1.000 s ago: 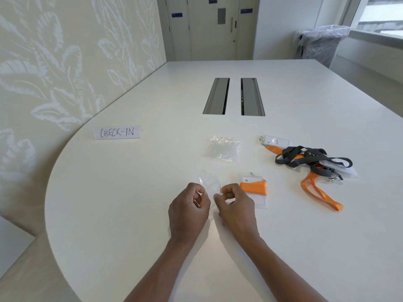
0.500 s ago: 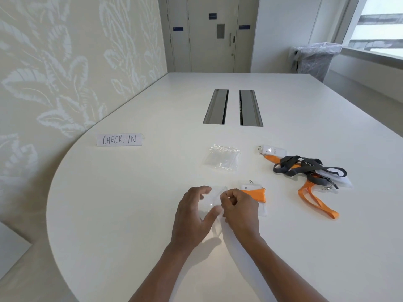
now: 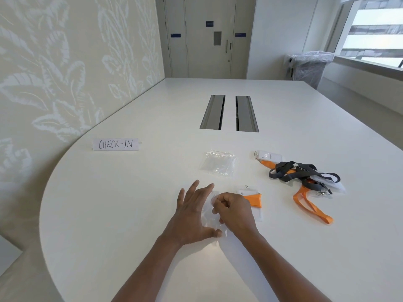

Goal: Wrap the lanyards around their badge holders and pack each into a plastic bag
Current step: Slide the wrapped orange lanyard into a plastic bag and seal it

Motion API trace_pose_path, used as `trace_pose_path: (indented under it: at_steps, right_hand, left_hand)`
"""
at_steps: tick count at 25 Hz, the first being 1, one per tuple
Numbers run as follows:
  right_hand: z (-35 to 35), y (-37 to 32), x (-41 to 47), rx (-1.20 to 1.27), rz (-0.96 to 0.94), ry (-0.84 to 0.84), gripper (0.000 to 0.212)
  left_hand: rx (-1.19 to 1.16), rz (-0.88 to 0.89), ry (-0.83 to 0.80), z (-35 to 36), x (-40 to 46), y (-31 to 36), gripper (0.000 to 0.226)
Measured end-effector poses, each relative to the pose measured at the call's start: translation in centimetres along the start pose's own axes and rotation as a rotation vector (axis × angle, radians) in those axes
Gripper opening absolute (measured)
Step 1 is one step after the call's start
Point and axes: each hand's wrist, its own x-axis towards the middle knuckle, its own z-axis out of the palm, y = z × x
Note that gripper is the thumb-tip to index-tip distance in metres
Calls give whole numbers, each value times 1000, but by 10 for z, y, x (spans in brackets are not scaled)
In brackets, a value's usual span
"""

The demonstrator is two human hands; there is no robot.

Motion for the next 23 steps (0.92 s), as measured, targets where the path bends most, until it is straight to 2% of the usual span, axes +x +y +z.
trace_pose_path:
  at_steps: [5, 12, 18, 23]
  right_hand:
    - [-1, -6, 5, -38, -27, -31, 18]
    - [5, -9, 10, -50, -73, -25, 17]
    - [13, -4, 14, -24, -19, -39, 8]
    - [7, 1, 20, -75, -19, -11, 6]
  left_hand:
    - [64, 12, 83, 6, 0, 0, 124]
    - [56, 6, 74, 4, -2, 4, 135]
    - [-8, 28, 231, 2, -4, 6, 88]
    - [-87, 3, 222, 1, -4, 6, 70]
